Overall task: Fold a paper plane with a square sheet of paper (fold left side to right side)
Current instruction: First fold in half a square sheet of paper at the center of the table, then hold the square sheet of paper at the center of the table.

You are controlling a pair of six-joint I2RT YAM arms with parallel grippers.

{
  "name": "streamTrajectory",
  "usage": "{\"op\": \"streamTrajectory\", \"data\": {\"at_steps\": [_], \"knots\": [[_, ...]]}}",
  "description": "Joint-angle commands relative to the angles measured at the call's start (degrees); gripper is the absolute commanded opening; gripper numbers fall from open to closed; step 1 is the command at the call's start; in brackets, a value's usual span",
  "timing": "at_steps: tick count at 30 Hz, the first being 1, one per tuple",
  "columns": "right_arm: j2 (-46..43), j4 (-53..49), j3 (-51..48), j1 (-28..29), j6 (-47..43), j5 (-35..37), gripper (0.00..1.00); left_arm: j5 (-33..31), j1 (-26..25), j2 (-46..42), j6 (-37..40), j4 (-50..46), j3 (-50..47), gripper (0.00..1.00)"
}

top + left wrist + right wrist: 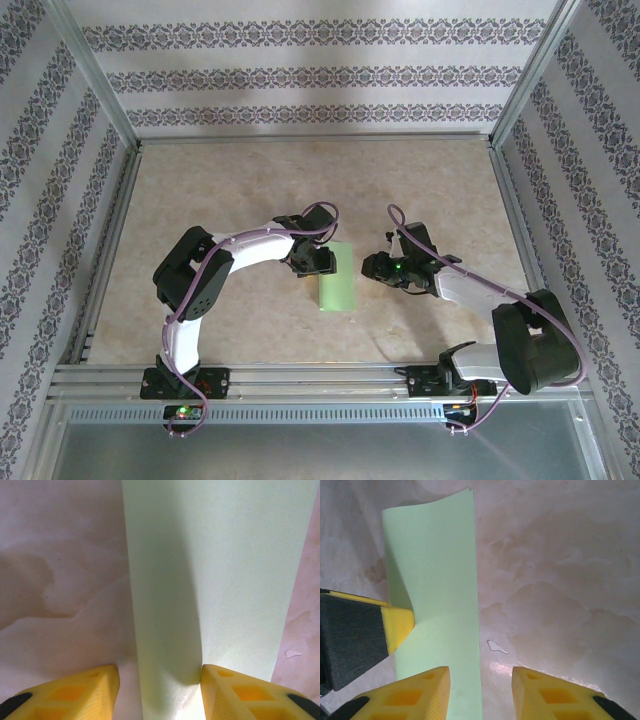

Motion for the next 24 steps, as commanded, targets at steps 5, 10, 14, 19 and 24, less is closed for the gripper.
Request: {"op": "streamTrajectory", "data": {"at_steps": [5, 10, 14, 19, 24], "knots": [[0.2, 1.0, 0.8, -0.6, 0.9, -0.1, 0.39, 0.8, -0.8, 3.9, -0.3, -2.5, -0.4, 0.49], [0.2, 0.8, 0.7, -0.6, 0.8, 0.3, 0.39, 0.7, -1.0, 4.3, 0.4, -3.6, 0.1, 0.49], [0.3, 0.6, 0.8, -0.7, 0.7, 0.3, 0.39, 0.7, -1.1, 4.7, 0.6, -3.9, 0.6, 0.49], [0.5, 0.5, 0.8, -0.6, 0.6, 0.0, 0.38, 1.2, -1.2, 5.1, 0.9, -4.1, 0.9, 0.51], [0.9, 0.6, 0.7, -0.6, 0.6, -0.1, 0.38, 1.6, -1.4, 5.7, 1.1, -4.4, 1.5, 0.51]]}}
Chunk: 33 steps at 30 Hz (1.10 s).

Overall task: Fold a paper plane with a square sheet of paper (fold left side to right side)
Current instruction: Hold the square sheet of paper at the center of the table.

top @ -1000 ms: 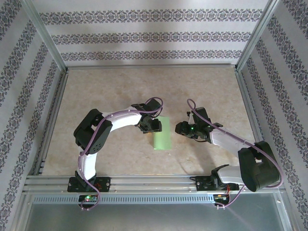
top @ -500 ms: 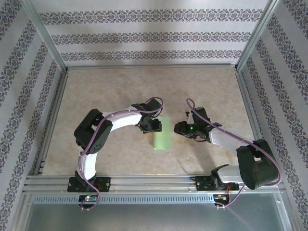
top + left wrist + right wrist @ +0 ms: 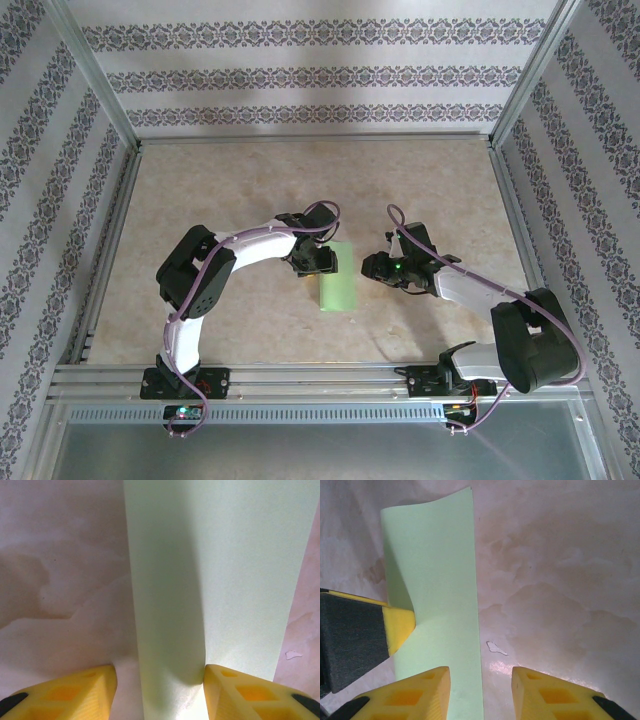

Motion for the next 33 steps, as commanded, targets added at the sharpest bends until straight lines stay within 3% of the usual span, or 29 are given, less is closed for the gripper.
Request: {"op": "streamTrajectory", "data": {"at_steps": [1, 33], "knots": [[0.5, 0.3, 0.7, -0.6, 0.6, -0.1, 0.38, 1.3, -1.4, 4.4, 1.1, -1.9, -0.9, 0.51], [2.0, 1.5, 1.3, 0.4, 1.2, -1.4, 0.37, 2.1, -1.7, 4.9, 2.2, -2.3, -0.8, 0.50]]}}
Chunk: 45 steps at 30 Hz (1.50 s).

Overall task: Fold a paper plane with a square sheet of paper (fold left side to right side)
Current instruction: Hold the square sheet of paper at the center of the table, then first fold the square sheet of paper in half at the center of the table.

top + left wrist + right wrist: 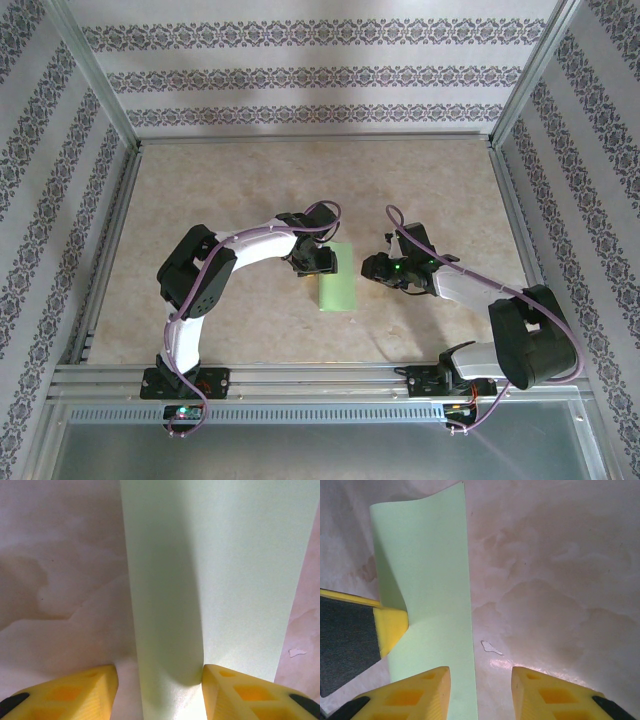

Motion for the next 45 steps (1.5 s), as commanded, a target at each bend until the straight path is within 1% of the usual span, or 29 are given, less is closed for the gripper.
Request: {"op": "streamTrajectory", "data": {"at_steps": [1, 6, 10, 13, 19, 33, 36, 40, 45], "knots": [[1.2, 1.7, 1.4, 0.4, 1.3, -2.0, 0.35, 2.0, -1.7, 4.6, 0.9, -1.6, -1.2, 0.50], [4.9, 4.3, 2.8, 1.2, 2.4, -7.4, 0.21, 1.8, -1.7, 4.7, 0.9, -1.9, -1.1, 0.50], [8.2, 7.6, 3.7, 2.8, 4.2, -9.5, 0.09, 1.8, -1.7, 4.7, 0.8, -1.9, -1.1, 0.50], [11.2, 9.9, 4.6, 4.2, 5.6, -10.2, 0.04, 1.8, -1.7, 4.7, 0.9, -2.0, -0.9, 0.50], [15.5, 10.0, 6.0, 6.1, 5.9, -7.9, 0.02, 1.8, -1.7, 4.8, 0.9, -2.0, -0.9, 0.50], [18.3, 3.8, 5.3, 6.5, 3.5, -3.1, 0.01, 1.5, -1.7, 4.4, 1.1, -2.2, -0.5, 0.50], [18.9, 2.3, 5.3, 6.5, 3.2, -2.0, 0.00, 1.1, -1.7, 3.7, 1.2, -1.9, -0.6, 0.52], [19.0, 0.0, 5.3, 6.6, 2.4, -0.5, 0.00, -1.4, -1.4, 0.3, 1.4, -1.7, -1.0, 0.55], [19.4, -1.4, 5.4, 6.7, 1.7, 0.3, 0.00, -3.9, 0.1, -7.6, 1.7, 1.4, -3.9, 0.60]]}}
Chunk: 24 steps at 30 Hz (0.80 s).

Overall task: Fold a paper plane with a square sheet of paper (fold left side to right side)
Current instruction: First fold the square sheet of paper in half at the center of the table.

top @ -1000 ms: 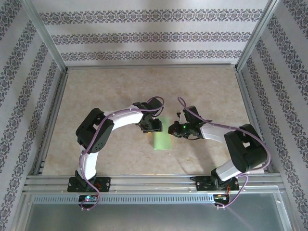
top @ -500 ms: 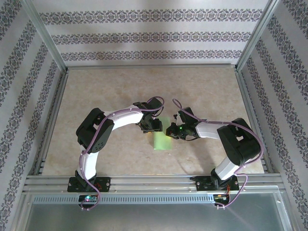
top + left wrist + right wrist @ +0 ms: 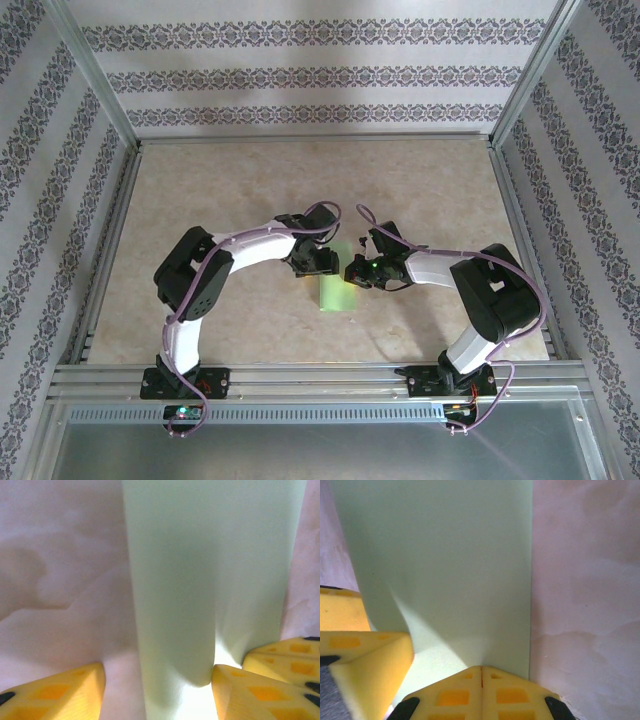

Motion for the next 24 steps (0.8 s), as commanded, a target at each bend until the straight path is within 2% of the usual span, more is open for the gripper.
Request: {"op": "streamTrajectory", "data": {"at_steps": [1, 4, 6, 11, 15, 24], "knots": [[2.8, -7.1, -1.0, 0.5, -1.9, 6.1, 0.00, -2.9, 0.7, -6.8, 1.0, 2.1, -3.0, 0.61], [2.7, -7.6, -0.9, 0.5, -2.2, 6.7, 0.00, -1.8, 1.8, -11.6, 1.2, 6.6, -6.3, 0.62], [2.5, -7.6, -1.0, 0.5, -2.3, 6.8, 0.00, 1.2, 2.1, -13.8, 2.0, 10.8, -8.6, 0.58], [2.3, -7.9, -1.0, 0.5, -2.3, 7.3, 0.00, 10.8, 2.1, -13.3, 1.8, 20.0, -12.3, 0.33], [2.4, -8.1, -0.9, 0.5, -2.6, 7.5, 0.00, 16.9, 2.1, -10.2, -0.6, 25.5, -13.6, 0.23], [2.7, -8.8, -0.8, 0.5, -3.0, 7.7, 0.00, 15.8, 2.6, -4.5, 1.8, 21.6, -12.6, 0.19]]}}
